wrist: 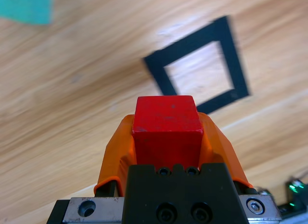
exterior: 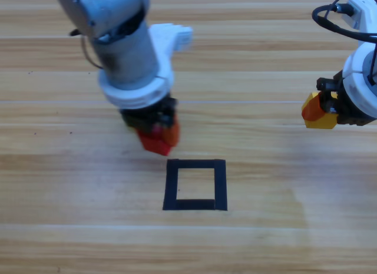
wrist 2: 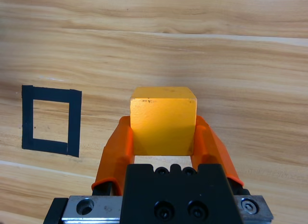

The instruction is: Stack the blocks in the rectangular block: red at the bottom, yellow in the middle, green on top

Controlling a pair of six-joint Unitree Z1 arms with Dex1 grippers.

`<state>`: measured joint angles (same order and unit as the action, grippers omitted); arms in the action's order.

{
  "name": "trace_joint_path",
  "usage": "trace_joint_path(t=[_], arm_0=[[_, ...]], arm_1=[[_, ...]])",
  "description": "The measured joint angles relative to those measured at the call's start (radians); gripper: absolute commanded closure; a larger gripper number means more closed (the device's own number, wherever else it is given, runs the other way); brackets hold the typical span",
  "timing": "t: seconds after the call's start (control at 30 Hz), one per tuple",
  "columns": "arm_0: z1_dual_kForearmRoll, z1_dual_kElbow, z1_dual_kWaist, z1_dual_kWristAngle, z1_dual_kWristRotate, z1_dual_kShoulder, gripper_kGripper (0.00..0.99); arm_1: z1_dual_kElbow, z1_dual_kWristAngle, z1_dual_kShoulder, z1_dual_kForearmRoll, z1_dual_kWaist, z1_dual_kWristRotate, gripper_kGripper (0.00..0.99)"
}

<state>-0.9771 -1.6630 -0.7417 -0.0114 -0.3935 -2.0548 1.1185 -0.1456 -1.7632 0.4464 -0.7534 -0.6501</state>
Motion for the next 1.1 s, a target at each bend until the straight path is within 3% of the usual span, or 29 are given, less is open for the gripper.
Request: trace_joint_path(t=[0.23,0.4,0.57,0.73,1.1], arm_0=[[-0.045,-0.103,-0.093,0.015,-0.153,-0.074,0.990],[-0.117,-0.181,-0.098,0.015,-0.338,-0.137,0.990],[-0.235,-0.372,-0.098,0.007,-0.463,-0.248,0.990],[-0.258,-0.392,-0.098,-0.032,-0.565,-0.308,0.990],[-0.260,-0.392,-0.098,-0.039,-0.579,-0.313,0.990]], arm_1=[[0.000,0.000,0.000,0.001,0.000,0.000,0.801],[0.000,0.000,0.000,0.001,-0.001,0.000,0.801],[0.000,0.000,0.000,0.002,-0.001,0.000,0.801],[0.000,0.000,0.000,0.002,-0.001,0.000,0.801],[0.000,0.000,0.000,0.002,-0.001,0.000,0.801]])
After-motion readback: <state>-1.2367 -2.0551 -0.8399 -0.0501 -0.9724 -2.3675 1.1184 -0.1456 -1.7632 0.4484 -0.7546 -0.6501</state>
